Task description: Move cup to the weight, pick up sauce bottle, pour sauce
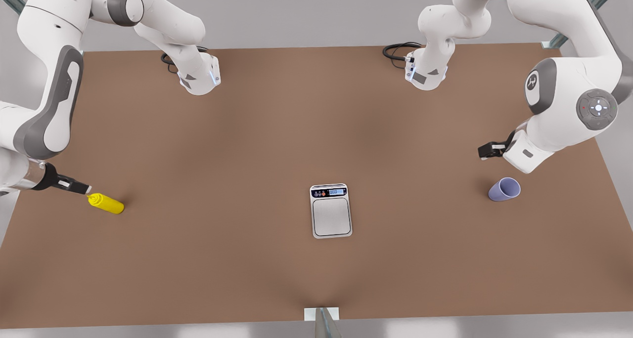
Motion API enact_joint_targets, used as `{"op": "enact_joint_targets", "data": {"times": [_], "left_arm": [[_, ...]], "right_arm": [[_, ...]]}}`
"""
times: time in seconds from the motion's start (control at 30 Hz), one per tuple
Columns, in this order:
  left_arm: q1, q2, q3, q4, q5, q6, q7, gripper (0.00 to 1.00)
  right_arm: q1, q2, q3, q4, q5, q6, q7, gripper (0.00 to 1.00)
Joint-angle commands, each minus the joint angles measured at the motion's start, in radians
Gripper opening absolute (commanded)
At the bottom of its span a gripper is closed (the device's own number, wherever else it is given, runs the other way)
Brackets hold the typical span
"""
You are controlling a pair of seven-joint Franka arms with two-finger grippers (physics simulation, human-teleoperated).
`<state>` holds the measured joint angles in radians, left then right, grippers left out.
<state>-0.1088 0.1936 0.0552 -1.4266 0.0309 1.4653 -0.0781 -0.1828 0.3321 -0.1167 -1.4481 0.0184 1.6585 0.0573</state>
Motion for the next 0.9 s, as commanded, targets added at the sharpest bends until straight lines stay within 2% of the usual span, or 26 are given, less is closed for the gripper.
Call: {"op": "enact_joint_targets", "data": {"times": [0.0, 0.1, 0.17, 0.23, 0.3, 0.37, 0.43, 0.57, 0.73, 0.87], "left_arm": [[0.0, -0.002, 0.0, 0.0, 0.0, 0.0, 0.0, 1.0], [0.004, 0.0, 0.006, -0.048, 0.004, 0.027, -0.014, 1.0], [0.092, 0.029, 0.02, -0.057, -0.065, 0.105, 0.012, 1.0], [0.176, 0.081, 0.021, -0.058, -0.126, 0.153, 0.227, 1.0], [0.212, 0.132, 0.072, -0.063, -0.152, 0.202, 0.469, 1.0], [0.224, 0.136, 0.103, -0.156, -0.152, 0.317, 0.532, 1.0], [0.251, 0.177, 0.104, -0.172, -0.158, 0.345, 0.531, 1.0], [0.279, 0.239, 0.15, -0.186, -0.2, 0.426, 0.515, 1.0], [0.297, 0.279, 0.155, -0.224, -0.198, 0.518, 0.515, 1.0], [0.314, 0.3, 0.155, -0.265, -0.198, 0.521, 0.52, 1.0]], "right_arm": [[0.0, -0.001, 0.0, 0.0, 0.0, 0.0, 0.001, 1.0], [0.011, -0.011, 0.009, 0.005, 0.015, -0.006, 0.007, 1.0], [0.013, -0.011, 0.014, 0.012, 0.038, -0.006, 0.007, 1.0], [0.022, -0.015, 0.015, 0.012, 0.043, -0.025, 0.013, 1.0], [0.043, -0.008, 0.023, 0.051, 0.043, -0.037, 0.013, 1.0], [0.062, -0.01, 0.031, 0.058, 0.038, -0.063, 0.009, 1.0], [0.055, 0.007, 0.029, 0.092, 0.098, -0.06, -0.002, 1.0], [0.085, -0.025, 0.032, 0.094, 0.06, -0.075, 0.015, 1.0], [0.105, -0.14, 0.031, -0.037, 0.051, -0.075, 0.012, 1.0], [0.105, -0.142, 0.031, -0.041, 0.051, -0.075, 0.012, 1.0]]}}
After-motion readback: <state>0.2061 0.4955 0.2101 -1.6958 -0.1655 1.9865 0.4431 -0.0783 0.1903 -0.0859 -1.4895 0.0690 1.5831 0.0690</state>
